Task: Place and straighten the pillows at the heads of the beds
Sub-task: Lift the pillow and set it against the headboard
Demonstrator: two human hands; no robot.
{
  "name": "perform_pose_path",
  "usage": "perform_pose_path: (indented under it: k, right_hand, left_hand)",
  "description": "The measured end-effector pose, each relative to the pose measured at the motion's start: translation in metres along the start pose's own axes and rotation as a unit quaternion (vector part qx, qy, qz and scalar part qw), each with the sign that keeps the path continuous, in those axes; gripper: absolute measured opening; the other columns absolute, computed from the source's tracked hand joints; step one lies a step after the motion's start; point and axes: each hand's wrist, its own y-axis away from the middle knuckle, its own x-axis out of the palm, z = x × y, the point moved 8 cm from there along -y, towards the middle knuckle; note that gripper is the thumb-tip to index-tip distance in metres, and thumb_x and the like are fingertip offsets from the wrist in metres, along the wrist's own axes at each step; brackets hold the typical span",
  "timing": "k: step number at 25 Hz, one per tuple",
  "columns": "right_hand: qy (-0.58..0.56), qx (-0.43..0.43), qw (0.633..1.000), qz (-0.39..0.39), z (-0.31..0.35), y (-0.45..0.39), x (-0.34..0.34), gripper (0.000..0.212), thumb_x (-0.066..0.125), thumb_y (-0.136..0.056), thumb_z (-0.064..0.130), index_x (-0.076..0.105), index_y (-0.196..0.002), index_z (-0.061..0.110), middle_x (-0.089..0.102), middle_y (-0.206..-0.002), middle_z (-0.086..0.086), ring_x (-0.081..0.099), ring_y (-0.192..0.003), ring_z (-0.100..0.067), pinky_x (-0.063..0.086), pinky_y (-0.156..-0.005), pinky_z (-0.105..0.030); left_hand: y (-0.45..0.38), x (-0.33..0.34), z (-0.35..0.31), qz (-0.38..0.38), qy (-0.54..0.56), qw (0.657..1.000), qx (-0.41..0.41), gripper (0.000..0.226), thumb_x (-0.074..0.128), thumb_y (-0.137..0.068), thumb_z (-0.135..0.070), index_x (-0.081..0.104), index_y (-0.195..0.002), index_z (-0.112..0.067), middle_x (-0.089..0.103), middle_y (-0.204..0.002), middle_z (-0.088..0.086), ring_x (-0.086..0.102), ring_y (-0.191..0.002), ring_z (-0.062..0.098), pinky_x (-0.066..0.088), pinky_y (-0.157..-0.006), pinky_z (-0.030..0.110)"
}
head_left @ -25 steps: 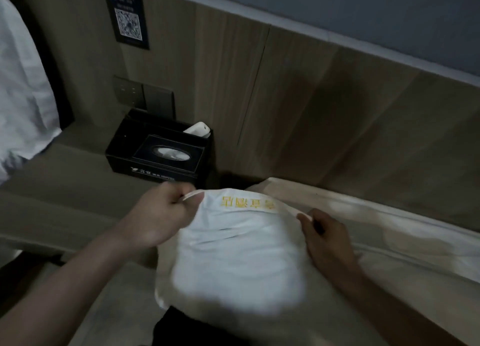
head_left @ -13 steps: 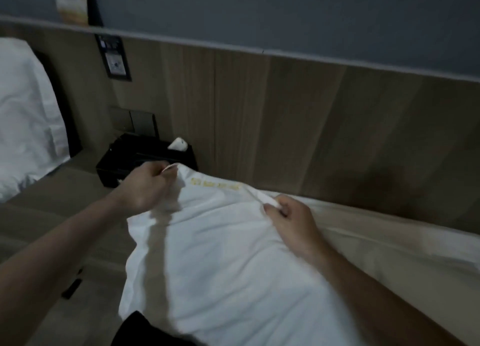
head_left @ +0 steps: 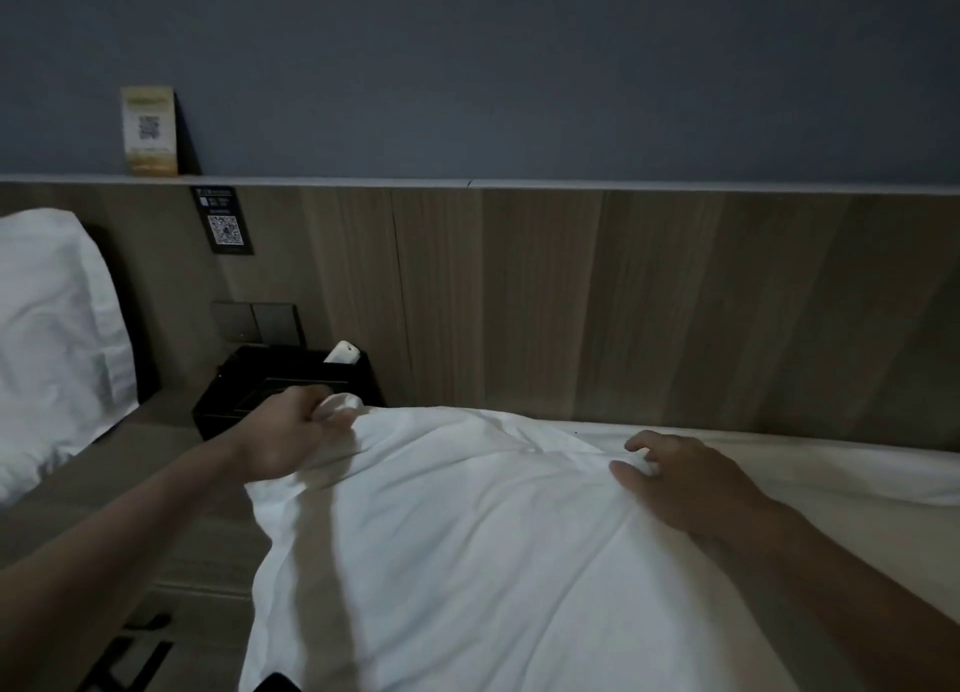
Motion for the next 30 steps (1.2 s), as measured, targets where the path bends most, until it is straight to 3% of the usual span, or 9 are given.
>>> perform_pose_path:
  k: [2, 4, 7, 11, 15, 19, 25, 28, 30]
  right_hand:
    - [-0.025, 0.025, 0.999, 0.005, -0.005, 0.002, 0.007, 0.042, 0.054, -0.085, 0.071, 0.068, -0.109, 0.04, 0.071, -0.115, 0.002, 0.067, -0.112, -0.022, 0.049, -0.092, -0.034]
    - [-0.054, 0.011, 0.998, -0.008, -0.002, 0.0, 0.0, 0.04, 0.06, -0.084, 0.069, 0.068, -0.084, 0.029, 0.073, -0.091, 0.003, 0.07, -0.094, -0.021, 0.054, -0.084, -0.035]
    - [-0.115, -0.065, 0.988, -0.082, 0.015, -0.004, -0.032, 0.043, 0.072, -0.091, 0.048, 0.061, -0.066, 0.014, 0.062, -0.059, -0.001, 0.066, -0.07, -0.024, 0.052, -0.069, -0.039]
    - [-0.135, -0.148, 0.963, -0.177, 0.042, -0.006, -0.087, 0.039, 0.075, -0.093, 0.039, 0.058, -0.063, 0.02, 0.06, -0.059, 0.003, 0.063, -0.068, -0.021, 0.051, -0.071, -0.04]
    - [-0.163, -0.206, 0.935, -0.238, 0.075, -0.01, -0.138, 0.029, 0.073, -0.09, 0.05, 0.069, -0.074, 0.026, 0.072, -0.071, 0.01, 0.069, -0.073, -0.009, 0.053, -0.07, -0.035]
    - [-0.159, -0.194, 0.936, -0.248, 0.078, -0.037, -0.15, 0.021, 0.077, -0.088, 0.05, 0.072, -0.077, 0.033, 0.075, -0.079, 0.018, 0.069, -0.078, -0.001, 0.053, -0.071, -0.032]
    - [-0.109, -0.139, 0.975, -0.133, 0.038, -0.102, -0.112, 0.026, 0.081, -0.083, 0.052, 0.072, -0.069, 0.032, 0.073, -0.073, 0.019, 0.067, -0.076, 0.002, 0.049, -0.065, -0.026]
    - [-0.038, -0.128, 0.986, -0.098, 0.031, -0.128, -0.11, 0.038, 0.075, -0.087, 0.055, 0.069, -0.064, 0.026, 0.07, -0.065, 0.006, 0.065, -0.068, -0.003, 0.049, -0.067, -0.033]
    - [-0.057, -0.124, 0.983, -0.126, 0.028, -0.143, -0.121, 0.036, 0.076, -0.088, 0.051, 0.07, -0.065, 0.024, 0.07, -0.064, 0.005, 0.065, -0.068, -0.006, 0.051, -0.069, -0.037]
  left_hand:
    - [0.003, 0.004, -0.003, -0.014, 0.009, 1.0, 0.004, 0.037, 0.062, -0.1, -0.037, 0.067, -0.086, -0.003, 0.068, -0.077, 0.001, 0.063, -0.075, 0.019, 0.048, -0.071, 0.035]
    - [0.011, -0.001, -0.006, -0.051, 0.02, 0.998, 0.011, 0.034, 0.064, -0.099, -0.034, 0.065, -0.08, -0.006, 0.068, -0.075, 0.003, 0.061, -0.073, 0.019, 0.047, -0.07, 0.035]
    - [0.018, -0.022, -0.012, -0.123, 0.05, 0.991, 0.026, 0.03, 0.063, -0.1, -0.031, 0.062, -0.074, -0.017, 0.067, -0.07, 0.001, 0.062, -0.068, 0.021, 0.049, -0.066, 0.037]
    - [0.014, -0.061, -0.017, -0.235, 0.033, 0.971, 0.028, 0.027, 0.063, -0.1, -0.032, 0.062, -0.075, -0.02, 0.069, -0.071, 0.001, 0.065, -0.073, 0.027, 0.048, -0.067, 0.037]
    - [0.004, -0.104, -0.007, -0.325, 0.063, 0.944, -0.003, 0.03, 0.061, -0.099, -0.037, 0.066, -0.082, -0.013, 0.071, -0.078, 0.008, 0.068, -0.082, 0.034, 0.054, -0.076, 0.044]
    - [-0.016, -0.106, -0.005, -0.279, 0.075, 0.957, -0.012, 0.032, 0.06, -0.1, -0.037, 0.067, -0.08, -0.013, 0.072, -0.078, 0.006, 0.07, -0.083, 0.034, 0.055, -0.077, 0.044]
    - [-0.053, -0.092, -0.012, -0.26, -0.001, 0.966, -0.009, 0.034, 0.061, -0.1, -0.035, 0.066, -0.073, -0.015, 0.072, -0.075, 0.009, 0.069, -0.081, 0.036, 0.053, -0.074, 0.042]
    - [-0.08, -0.093, -0.017, -0.245, -0.013, 0.969, -0.016, 0.044, 0.061, -0.099, -0.039, 0.058, -0.06, -0.018, 0.066, -0.063, 0.003, 0.067, -0.072, 0.035, 0.051, -0.066, 0.04]
    - [-0.099, -0.097, -0.023, -0.258, -0.016, 0.966, -0.014, 0.046, 0.061, -0.099, -0.041, 0.055, -0.058, -0.021, 0.064, -0.062, 0.001, 0.066, -0.071, 0.034, 0.049, -0.064, 0.038]
